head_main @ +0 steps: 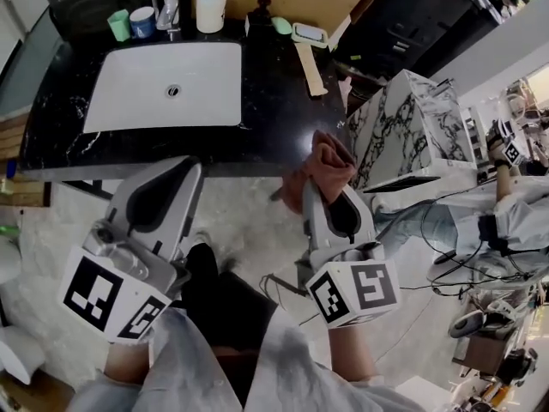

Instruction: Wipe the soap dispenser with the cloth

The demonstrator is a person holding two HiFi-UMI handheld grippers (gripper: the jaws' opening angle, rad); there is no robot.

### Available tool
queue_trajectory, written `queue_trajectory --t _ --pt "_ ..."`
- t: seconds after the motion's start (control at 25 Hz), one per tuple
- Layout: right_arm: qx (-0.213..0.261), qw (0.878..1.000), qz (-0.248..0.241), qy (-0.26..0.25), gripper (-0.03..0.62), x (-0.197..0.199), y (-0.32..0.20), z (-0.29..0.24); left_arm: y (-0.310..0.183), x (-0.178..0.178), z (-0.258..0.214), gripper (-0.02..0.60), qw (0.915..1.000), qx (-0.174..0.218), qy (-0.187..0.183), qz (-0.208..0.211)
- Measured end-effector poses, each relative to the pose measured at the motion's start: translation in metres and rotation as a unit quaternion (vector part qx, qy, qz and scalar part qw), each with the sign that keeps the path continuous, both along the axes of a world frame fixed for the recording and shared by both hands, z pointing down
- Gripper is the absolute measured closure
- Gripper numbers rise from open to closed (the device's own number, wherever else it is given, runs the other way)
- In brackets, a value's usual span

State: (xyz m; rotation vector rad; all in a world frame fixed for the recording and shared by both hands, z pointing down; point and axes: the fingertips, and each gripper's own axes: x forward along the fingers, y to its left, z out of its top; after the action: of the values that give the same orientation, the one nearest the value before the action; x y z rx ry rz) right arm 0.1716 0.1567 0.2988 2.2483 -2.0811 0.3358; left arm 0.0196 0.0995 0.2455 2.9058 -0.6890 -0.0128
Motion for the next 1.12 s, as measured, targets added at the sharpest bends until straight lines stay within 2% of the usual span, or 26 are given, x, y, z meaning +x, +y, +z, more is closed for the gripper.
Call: queue_trajectory --t 0.2,0.44,1.12 --pt "0.0 1.0 -0.03 -0.006 0.519 -0.004 0.027 0.005 0.031 -0.003 -0.001 0.578 0.9997 0.008 -0.009 -0.023" --pt "0.0 0.999 -0.042 -0.019 0.519 -0.015 0.043 0.01 0.052 -0.009 -0.006 0.578 0.9993 0.016 -0.02 -0.027" --pt "0.008 0.999 -0.03 -0.017 0.519 -0.051 0.026 -0.004 0.035 -0.031 -0.019 0.578 0.9998 0.019 -0.008 -0.003"
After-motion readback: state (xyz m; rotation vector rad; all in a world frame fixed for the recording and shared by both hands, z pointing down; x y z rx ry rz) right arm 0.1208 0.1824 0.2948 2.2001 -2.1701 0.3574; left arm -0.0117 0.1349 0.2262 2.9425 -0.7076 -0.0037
